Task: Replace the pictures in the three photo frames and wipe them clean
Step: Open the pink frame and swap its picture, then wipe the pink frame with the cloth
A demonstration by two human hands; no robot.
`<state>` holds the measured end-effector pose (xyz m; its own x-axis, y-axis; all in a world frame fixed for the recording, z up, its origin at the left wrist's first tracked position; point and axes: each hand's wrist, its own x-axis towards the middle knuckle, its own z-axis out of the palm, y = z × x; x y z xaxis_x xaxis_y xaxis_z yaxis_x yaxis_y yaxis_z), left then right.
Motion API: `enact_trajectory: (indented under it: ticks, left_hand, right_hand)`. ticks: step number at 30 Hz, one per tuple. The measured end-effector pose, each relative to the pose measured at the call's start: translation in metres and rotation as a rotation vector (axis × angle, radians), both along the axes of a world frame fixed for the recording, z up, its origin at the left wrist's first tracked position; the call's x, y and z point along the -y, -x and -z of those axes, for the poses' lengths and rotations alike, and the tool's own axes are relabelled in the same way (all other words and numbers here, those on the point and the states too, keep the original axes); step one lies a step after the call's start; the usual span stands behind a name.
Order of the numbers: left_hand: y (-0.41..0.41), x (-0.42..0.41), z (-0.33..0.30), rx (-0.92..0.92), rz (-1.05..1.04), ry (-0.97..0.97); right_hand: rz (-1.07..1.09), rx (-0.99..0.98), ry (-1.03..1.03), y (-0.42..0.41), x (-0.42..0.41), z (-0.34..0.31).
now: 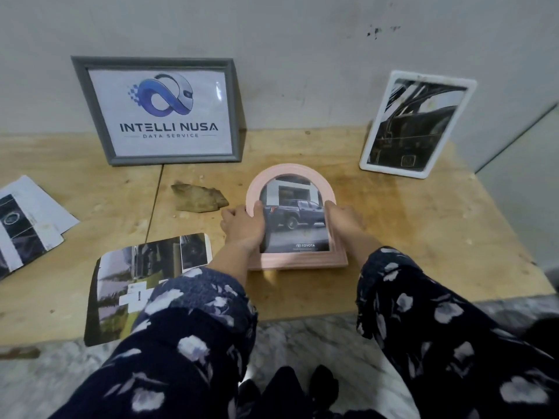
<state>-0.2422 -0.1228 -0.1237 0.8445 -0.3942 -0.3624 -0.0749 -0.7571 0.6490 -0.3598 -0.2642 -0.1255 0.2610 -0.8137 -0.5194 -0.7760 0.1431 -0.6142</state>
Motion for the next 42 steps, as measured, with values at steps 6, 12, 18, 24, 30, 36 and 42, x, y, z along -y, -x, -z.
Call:
enact_trajectory:
  ticks: [6,12,18,24,30,36,42]
  left_hand:
    - [-0.024,-0.013,-0.008,0.123,0.073,-0.083]
    - [-0.065,-0.059,-0.02,0.367,0.008,-0.221]
    - [-0.098,-0.1,-0.01,0.215,0.208,-0.456]
    - [-0.107,-0.111,-0.005,0.222,0.396,-0.614]
    - [-0.108,-0.108,-0.004,0.204,0.407,-0.67]
    - [-0.108,-0.109,-0.004,0.202,0.395,-0.678]
    - [-0.107,-0.109,-0.005,0.219,0.293,-0.6]
  right_hand:
    - [-0.126,-0.165,0.115,-0.017,0.001,-0.003]
    - [-0.587,-0.225,0.377,-0.078,-0.041,-0.029]
    - [-0.963,-0.039,0.478,-0.144,-0.089,-0.026]
    - [-1.026,0.058,0.466,-0.192,-0.114,-0.015]
    - [-0.966,-0.019,0.491,-0.205,-0.13,0.001]
    - [-0.808,0.18,0.348,-0.186,-0.126,-0.003]
    - [-0.63,0.222,0.239,-0.161,-0.097,-0.025]
